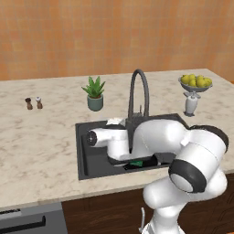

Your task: Pick the pan and sponge and place them into the sink. Then turn on the water.

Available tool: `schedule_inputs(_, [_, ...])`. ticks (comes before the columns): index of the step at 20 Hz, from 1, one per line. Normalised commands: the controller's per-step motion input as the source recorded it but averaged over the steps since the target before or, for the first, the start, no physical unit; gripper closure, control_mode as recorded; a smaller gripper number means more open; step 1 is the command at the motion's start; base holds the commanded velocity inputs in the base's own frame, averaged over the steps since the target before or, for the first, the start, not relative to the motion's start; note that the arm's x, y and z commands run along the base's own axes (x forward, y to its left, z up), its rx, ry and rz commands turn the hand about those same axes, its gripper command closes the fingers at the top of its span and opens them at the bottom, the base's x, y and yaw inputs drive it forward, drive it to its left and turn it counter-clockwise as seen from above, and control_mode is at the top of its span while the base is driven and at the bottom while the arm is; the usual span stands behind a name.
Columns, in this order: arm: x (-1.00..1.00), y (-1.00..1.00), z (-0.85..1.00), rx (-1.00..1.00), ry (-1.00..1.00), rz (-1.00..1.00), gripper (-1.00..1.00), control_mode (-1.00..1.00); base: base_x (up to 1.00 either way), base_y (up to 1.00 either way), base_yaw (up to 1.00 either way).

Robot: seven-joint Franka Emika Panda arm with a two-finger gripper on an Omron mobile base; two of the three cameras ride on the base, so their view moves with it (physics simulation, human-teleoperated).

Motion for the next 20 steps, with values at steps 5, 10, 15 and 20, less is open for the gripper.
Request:
schedule_inputs(5, [-0.52,0.08,1.00,0.14,0.00,0.02,-1.00,-1.00,0.00,0.00,0.00])
schedule_inputs(10, [-0.72,-0.07,0.85,0.14,-0.16,0.00,-1.00,-1.00,0.00,0.00,0.00])
schedule_inputs(15, [-1.00,-0.69,0.50,0.36,-0.46,0.00,-1.00,-1.00,0.00,0.00,0.00])
schedule_inputs(20, [-0.77,-0.83,0.41,0.43,-0.22,0.00,-1.00,-1.00,0.00,0.00,0.00])
